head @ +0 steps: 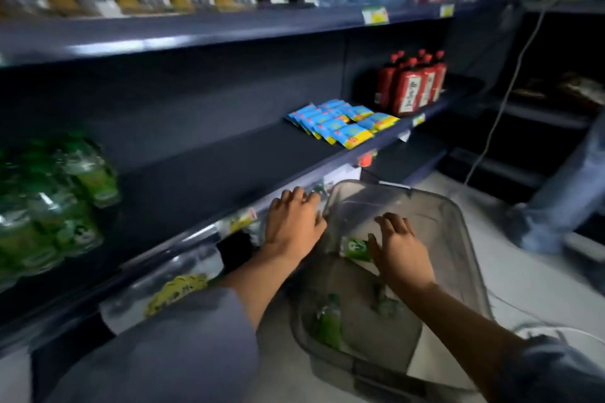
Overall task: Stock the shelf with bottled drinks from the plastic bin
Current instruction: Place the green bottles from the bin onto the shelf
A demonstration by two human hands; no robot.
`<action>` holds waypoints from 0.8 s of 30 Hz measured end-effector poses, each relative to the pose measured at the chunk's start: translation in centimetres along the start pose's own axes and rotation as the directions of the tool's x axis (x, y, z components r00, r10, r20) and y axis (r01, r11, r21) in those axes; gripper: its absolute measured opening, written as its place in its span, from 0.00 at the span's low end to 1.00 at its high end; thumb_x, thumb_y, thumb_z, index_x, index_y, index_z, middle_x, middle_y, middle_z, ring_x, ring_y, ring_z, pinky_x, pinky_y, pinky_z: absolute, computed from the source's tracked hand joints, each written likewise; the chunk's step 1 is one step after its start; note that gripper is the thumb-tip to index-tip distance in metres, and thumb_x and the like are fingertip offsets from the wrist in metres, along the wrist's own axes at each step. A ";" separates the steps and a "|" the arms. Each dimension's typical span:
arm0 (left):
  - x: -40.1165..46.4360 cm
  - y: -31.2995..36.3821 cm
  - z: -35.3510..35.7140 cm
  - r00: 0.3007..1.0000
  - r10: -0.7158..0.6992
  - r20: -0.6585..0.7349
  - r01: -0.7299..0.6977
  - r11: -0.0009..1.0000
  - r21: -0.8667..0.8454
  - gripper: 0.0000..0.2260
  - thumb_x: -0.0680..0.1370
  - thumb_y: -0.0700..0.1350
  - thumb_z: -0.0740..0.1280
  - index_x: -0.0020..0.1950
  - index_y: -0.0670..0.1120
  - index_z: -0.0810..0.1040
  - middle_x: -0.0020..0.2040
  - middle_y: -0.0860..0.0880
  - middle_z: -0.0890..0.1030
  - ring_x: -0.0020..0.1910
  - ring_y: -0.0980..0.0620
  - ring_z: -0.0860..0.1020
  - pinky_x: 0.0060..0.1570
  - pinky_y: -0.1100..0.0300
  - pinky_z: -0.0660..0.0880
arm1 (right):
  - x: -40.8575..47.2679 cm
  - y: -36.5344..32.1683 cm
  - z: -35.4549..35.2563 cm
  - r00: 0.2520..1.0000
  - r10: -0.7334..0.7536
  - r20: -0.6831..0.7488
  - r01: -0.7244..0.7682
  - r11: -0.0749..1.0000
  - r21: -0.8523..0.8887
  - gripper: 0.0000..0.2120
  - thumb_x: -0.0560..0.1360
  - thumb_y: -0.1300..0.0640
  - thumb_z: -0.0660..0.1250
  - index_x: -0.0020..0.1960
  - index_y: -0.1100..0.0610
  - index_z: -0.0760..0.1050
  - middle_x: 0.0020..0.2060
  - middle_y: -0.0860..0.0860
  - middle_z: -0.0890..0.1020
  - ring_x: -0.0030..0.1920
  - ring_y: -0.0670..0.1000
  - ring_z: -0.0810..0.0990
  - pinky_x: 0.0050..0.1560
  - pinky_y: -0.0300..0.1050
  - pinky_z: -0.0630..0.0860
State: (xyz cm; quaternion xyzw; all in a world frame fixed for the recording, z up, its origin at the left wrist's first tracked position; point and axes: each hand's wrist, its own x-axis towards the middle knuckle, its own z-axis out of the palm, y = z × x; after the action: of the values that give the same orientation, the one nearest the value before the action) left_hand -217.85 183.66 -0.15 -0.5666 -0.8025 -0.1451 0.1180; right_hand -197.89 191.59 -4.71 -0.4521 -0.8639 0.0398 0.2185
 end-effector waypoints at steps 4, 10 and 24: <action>-0.7 5.0 3.7 0.997 0.058 0.048 -0.055 0.996 -0.069 0.17 0.76 0.53 0.64 0.64 0.53 0.77 0.61 0.48 0.76 0.62 0.45 0.73 0.57 0.50 0.75 | -0.9 3.6 0.0 0.996 0.085 0.004 -0.085 0.996 -0.019 0.19 0.78 0.51 0.65 0.65 0.59 0.75 0.60 0.57 0.78 0.62 0.60 0.75 0.49 0.56 0.80; -1.0 7.7 8.2 0.987 0.059 0.149 -0.041 0.992 -0.120 0.14 0.77 0.53 0.64 0.63 0.54 0.76 0.59 0.49 0.77 0.60 0.46 0.74 0.53 0.53 0.76 | -0.2 5.0 3.1 0.987 0.100 0.126 -0.094 0.994 -0.054 0.21 0.80 0.51 0.65 0.70 0.58 0.72 0.65 0.57 0.76 0.65 0.59 0.73 0.56 0.56 0.78; -2.6 9.1 20.5 0.846 -0.135 0.515 0.171 0.985 -0.023 0.22 0.80 0.48 0.65 0.73 0.43 0.69 0.71 0.38 0.71 0.68 0.37 0.72 0.65 0.45 0.70 | 4.4 6.5 12.2 0.889 0.198 0.413 -0.217 0.976 -0.001 0.26 0.79 0.57 0.64 0.76 0.56 0.63 0.71 0.59 0.71 0.73 0.65 0.64 0.70 0.61 0.68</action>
State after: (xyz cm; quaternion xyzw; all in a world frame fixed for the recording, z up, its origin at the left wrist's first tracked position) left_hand -208.92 191.75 -19.20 -0.5226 -0.8421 -0.0256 -0.1305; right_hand -200.16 200.48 -15.95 -0.5182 -0.8361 0.1764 0.0369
